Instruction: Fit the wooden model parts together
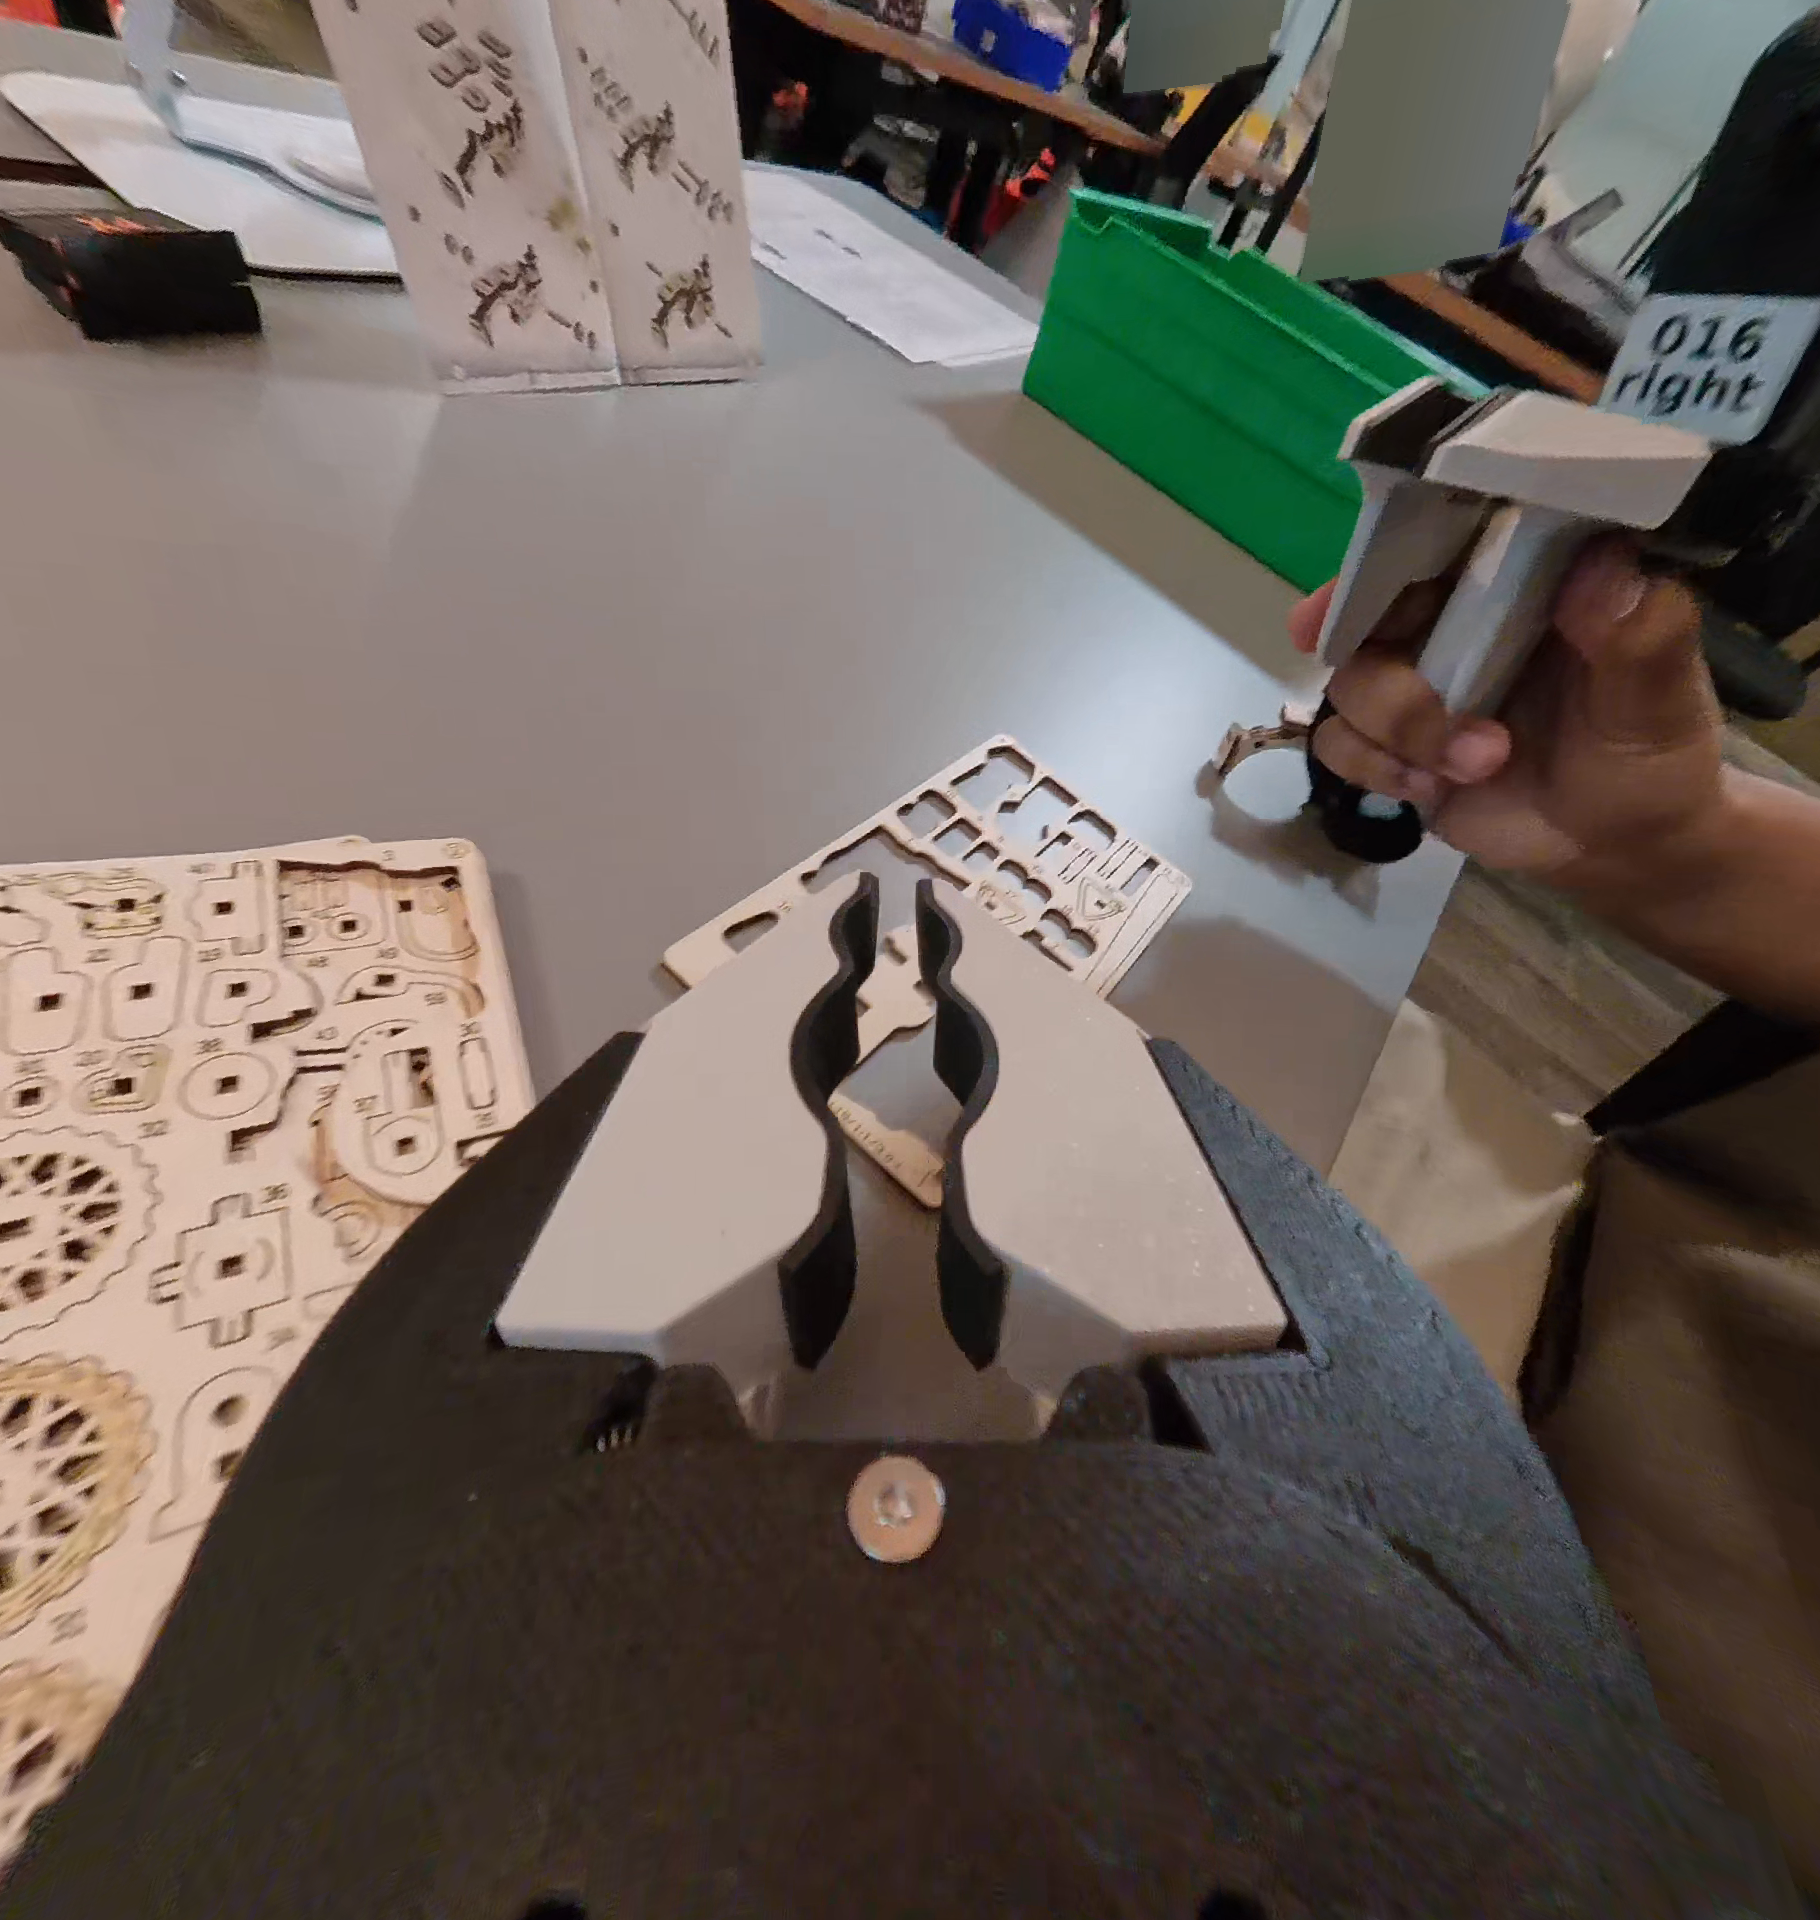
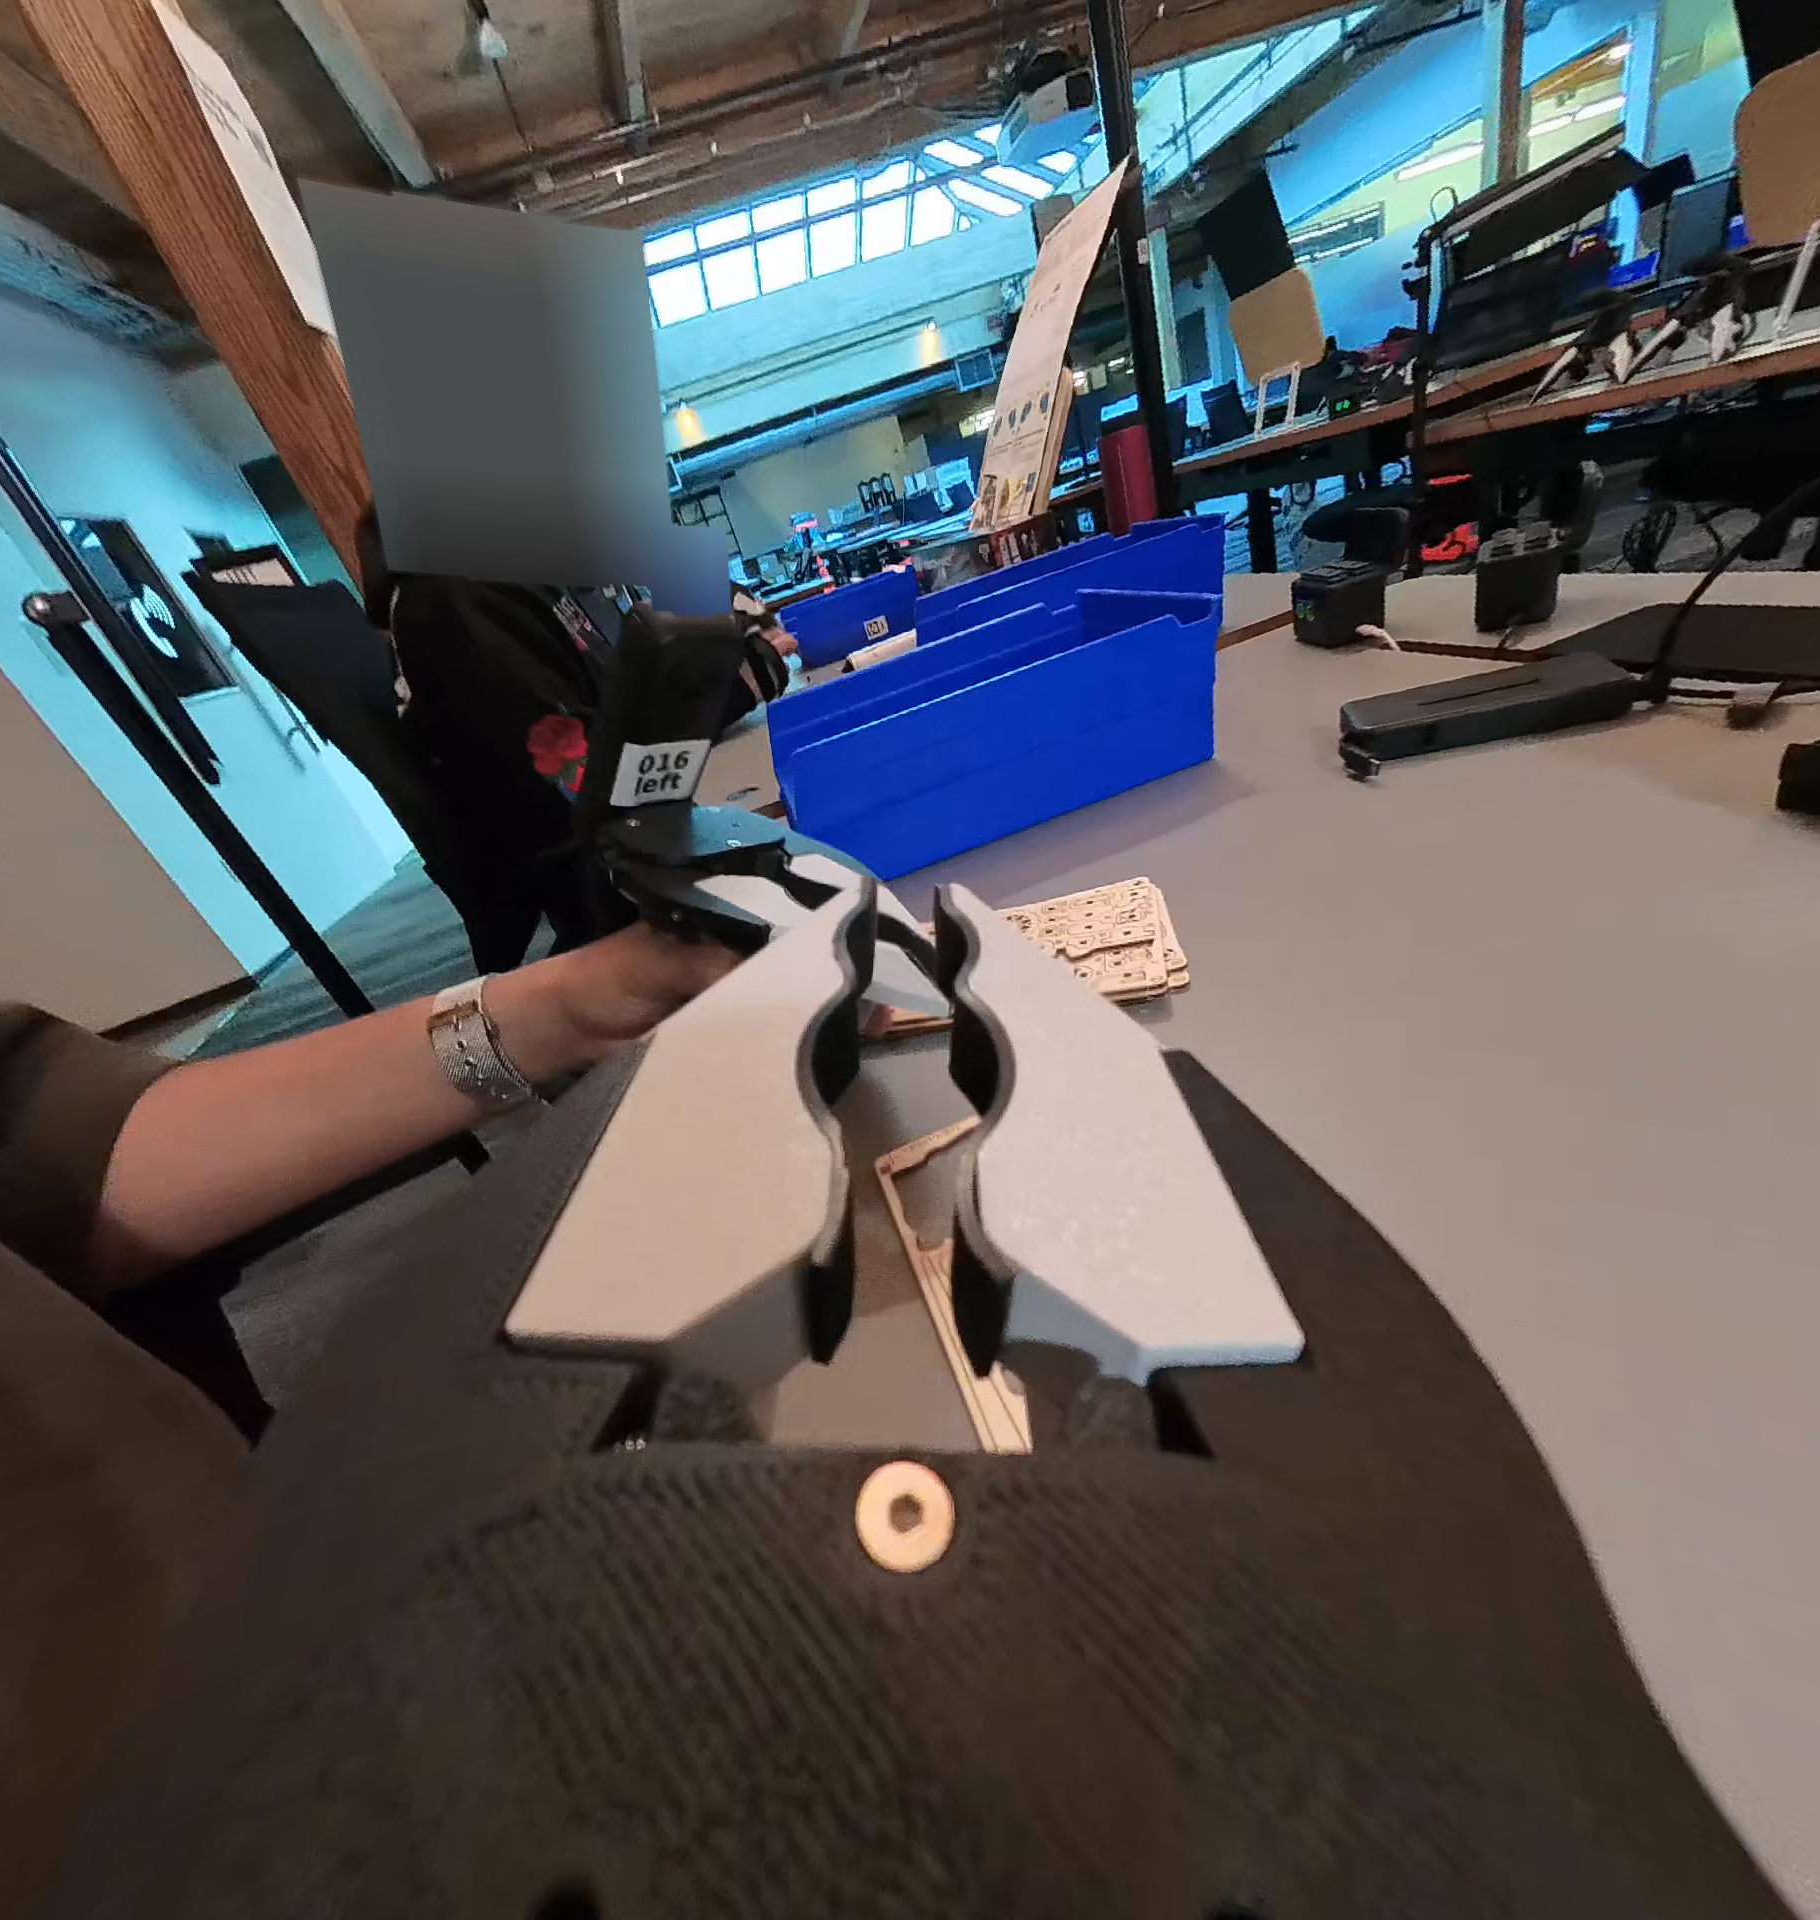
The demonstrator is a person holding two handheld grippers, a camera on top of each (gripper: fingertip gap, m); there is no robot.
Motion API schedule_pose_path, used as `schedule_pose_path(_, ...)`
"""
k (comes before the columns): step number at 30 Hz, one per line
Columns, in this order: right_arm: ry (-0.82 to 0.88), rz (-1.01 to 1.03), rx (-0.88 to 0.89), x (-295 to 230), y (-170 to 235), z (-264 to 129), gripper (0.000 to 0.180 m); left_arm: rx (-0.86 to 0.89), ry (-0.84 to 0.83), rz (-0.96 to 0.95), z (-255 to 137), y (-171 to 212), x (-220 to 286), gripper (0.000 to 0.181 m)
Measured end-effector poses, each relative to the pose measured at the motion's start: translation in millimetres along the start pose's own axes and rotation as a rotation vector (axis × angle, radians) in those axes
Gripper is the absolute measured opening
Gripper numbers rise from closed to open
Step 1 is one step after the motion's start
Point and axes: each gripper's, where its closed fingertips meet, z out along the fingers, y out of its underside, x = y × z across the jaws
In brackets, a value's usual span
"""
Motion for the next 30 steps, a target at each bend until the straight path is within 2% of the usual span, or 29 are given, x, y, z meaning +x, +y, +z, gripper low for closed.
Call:
schedule_pose_path(5, 0.03, -0.017, 0.024, 2, -6, -8, 0.008, 0.004, 0.033, 0.004, 9, -4, 6, 0.006)
schedule_pose_path(11, 0.01, -0.07, -0.012, -5, -3, -16, 0.008, 0.019, 0.042, -0.024, 14, -15, 1, 0.0)
schedule_pose_path(15, 0.042, -0.086, 0.057, -3, -16, -34, 0.009, 0.064, 0.071, -0.054, 17, -29, -5, 0.0)
schedule_pose_path(19, 0.072, -0.078, 0.101, -1, -22, -50, 0.007, 0.119, 0.002, -0.037, 12, -46, -26, 0.001)
schedule_pose_path(25, 0.136, -0.144, 0.103, -1, -24, -63, 0.004, 0.264, 0.033, -0.169, 5, -67, -40, 0.002)
schedule_pose_path(30, 0.177, -0.159, 0.129, -1, -29, -74, 0.003, 0.278, -0.002, -0.112, 12, -74, -38, 0.0)
